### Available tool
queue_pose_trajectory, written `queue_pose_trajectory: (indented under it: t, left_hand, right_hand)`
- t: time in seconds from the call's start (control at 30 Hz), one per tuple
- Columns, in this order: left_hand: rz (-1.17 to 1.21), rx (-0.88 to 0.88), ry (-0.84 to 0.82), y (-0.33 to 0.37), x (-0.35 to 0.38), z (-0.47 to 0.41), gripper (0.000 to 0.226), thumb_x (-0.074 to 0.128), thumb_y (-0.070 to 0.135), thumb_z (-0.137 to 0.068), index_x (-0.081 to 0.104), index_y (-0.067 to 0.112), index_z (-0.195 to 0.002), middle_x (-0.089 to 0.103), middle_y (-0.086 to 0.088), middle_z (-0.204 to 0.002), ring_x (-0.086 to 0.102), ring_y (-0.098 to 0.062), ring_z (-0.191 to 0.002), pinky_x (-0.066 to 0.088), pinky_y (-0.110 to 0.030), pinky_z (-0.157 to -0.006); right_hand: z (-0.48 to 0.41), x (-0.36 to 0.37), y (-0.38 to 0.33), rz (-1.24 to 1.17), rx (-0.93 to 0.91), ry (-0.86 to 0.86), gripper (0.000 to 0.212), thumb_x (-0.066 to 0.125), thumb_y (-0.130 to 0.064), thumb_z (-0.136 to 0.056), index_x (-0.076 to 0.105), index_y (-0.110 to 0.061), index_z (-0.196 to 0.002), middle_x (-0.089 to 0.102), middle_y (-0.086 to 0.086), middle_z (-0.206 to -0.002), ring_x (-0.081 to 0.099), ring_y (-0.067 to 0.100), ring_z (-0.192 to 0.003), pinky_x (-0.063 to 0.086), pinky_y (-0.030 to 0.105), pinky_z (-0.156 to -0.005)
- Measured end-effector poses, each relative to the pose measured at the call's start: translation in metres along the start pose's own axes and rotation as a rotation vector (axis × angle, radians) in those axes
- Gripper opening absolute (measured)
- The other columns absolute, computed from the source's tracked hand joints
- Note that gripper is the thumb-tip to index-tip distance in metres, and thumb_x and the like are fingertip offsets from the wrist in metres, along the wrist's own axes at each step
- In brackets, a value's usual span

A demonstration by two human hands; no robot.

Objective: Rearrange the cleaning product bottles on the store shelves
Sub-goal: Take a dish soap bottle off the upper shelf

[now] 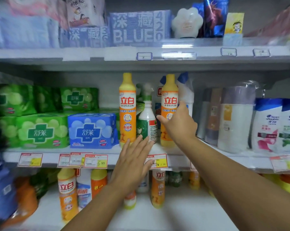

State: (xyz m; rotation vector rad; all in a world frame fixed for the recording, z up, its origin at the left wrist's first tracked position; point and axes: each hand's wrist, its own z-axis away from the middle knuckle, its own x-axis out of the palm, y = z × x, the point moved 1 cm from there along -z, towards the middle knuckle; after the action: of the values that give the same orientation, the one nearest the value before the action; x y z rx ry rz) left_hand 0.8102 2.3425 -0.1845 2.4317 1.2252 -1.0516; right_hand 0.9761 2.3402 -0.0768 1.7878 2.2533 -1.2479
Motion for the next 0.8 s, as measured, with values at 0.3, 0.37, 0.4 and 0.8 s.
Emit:
queue_pose_trajectory:
  t: [0.3, 0.37, 0.4, 0.8]
  left_hand:
    - [-0.012, -0.007, 0.011, 0.000, 0.002, 0.003, 0.055, 0.024, 0.049, -0.096, 0.015, 0.028, -0.146, 0.027, 0.005, -0.153, 0.011, -0.012, -0.143, 0.002, -0.041, -0.115]
    - [0.001, -0.009, 0.012, 0.002, 0.001, 0.003, 0.056, 0.022, 0.049, -0.096, 0.008, 0.029, -0.147, 0.021, 0.005, -0.155, 0.005, -0.012, -0.144, -0.003, -0.040, -0.115]
    - [0.004, -0.011, 0.014, 0.002, 0.001, 0.003, 0.057, 0.021, 0.049, -0.096, 0.005, 0.030, -0.147, 0.017, 0.005, -0.156, 0.001, -0.011, -0.144, -0.005, -0.040, -0.115]
    - [-0.011, -0.016, 0.057, 0.000, 0.006, 0.014, 0.057, 0.029, 0.044, -0.094, 0.018, 0.024, -0.146, 0.025, 0.000, -0.154, 0.007, -0.015, -0.144, -0.002, -0.041, -0.117]
  right_hand:
    - [0.015, -0.026, -0.005, -0.158, -0.122, -0.039, 0.056, 0.071, -0.047, -0.076, 0.044, -0.022, -0.118, 0.064, -0.001, -0.112, 0.064, 0.022, -0.098, 0.052, 0.037, -0.078]
    - [0.029, -0.046, -0.006, -0.248, -0.189, -0.041, 0.058, 0.071, -0.047, -0.076, 0.042, -0.026, -0.121, 0.063, -0.005, -0.116, 0.063, 0.016, -0.100, 0.054, 0.037, -0.082]
    - [0.037, -0.056, -0.006, -0.289, -0.206, -0.040, 0.060, 0.072, -0.047, -0.076, 0.041, -0.027, -0.123, 0.062, -0.007, -0.118, 0.062, 0.012, -0.101, 0.053, 0.034, -0.084]
    - [0.181, -0.043, 0.135, -0.323, -0.036, -0.254, 0.059, 0.082, -0.028, -0.068, 0.043, -0.041, -0.109, 0.062, -0.022, -0.102, 0.061, -0.006, -0.094, 0.050, 0.016, -0.077]
